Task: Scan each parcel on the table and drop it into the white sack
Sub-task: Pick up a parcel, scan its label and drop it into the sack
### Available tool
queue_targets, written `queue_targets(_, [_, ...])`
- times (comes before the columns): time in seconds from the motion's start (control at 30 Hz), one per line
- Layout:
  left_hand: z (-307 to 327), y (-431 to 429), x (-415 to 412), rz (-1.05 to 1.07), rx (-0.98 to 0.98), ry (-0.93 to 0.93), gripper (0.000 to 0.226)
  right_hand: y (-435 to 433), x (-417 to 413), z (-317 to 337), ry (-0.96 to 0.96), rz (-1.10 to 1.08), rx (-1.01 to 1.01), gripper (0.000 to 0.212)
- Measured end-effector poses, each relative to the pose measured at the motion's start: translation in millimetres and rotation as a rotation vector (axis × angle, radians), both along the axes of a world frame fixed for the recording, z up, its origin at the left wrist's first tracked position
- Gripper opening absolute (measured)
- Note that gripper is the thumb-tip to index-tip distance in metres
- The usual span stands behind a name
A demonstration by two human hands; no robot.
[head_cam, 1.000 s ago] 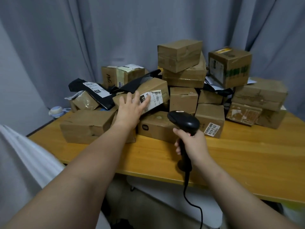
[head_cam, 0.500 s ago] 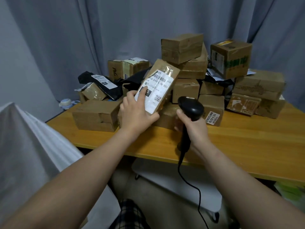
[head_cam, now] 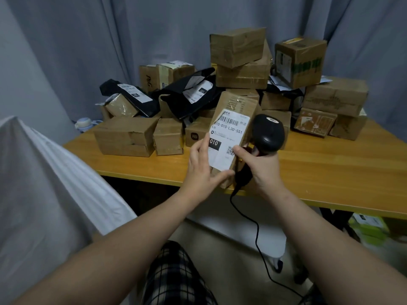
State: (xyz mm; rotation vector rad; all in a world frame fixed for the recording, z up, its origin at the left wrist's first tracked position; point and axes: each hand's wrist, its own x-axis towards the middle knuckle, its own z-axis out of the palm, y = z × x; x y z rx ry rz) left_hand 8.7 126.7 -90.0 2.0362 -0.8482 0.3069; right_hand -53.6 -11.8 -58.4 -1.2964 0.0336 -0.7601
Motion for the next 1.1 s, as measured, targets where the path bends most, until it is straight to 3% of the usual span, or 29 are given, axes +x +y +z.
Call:
queue_targets(0.1, [25, 2, 8, -0.067, -0.044, 0.116, 0.090, -6, -1, -3, -0.010, 0.055, -0.064, 0.040])
queue_targets(0.3, [87, 17, 46, -0.314, -0.139, 0.531, 0.118, -7, 2, -4, 0.013, 0.187, -0.119, 0.049])
queue_targets(0.4, [99, 23, 55, -0.369, -0.149, 0.643, 0.108, -13, 2, -1, 0.057, 0.251, -0.131, 0.049])
queue_targets(0.47, [100, 20, 55, -0.345, -0.120, 0.570, 0.094, -15, 2, 4, 0.145, 0.205, -0.164, 0.041])
queue_targets(0.57, [91, 13, 54, -0.173, -0.215, 0.356, 0.079, -14, 5, 13, 0.274, -0.036, -0.209, 0.022])
queue_targets(0.63, [81, 12, 57, -0.035, -0.228, 0.211, 0.082, -11, 3, 11, 0.260, -0.057, -0.179, 0.021])
queue_targets(0.7, [78, 13, 59, 0.008, -0.115, 0.144, 0.087, -5, -2, 7, 0.251, -0.017, -0.225, 0.019])
queue_targets(0.8, [93, 14, 58, -0.088, 0.063, 0.138, 0.086, 2, -12, -4, 0.274, 0.044, -0.346, 0.016])
queue_targets(0.9, [109, 21, 57, -0.144, 0.151, 0.181, 0.081, 6, -21, -11, 0.275, 0.051, -0.345, 0.010])
queue_targets(1.1, [110, 37, 67, -0.082, 0.067, 0.254, 0.082, 5, -33, -21, 0.260, 0.126, -0.317, 0.025])
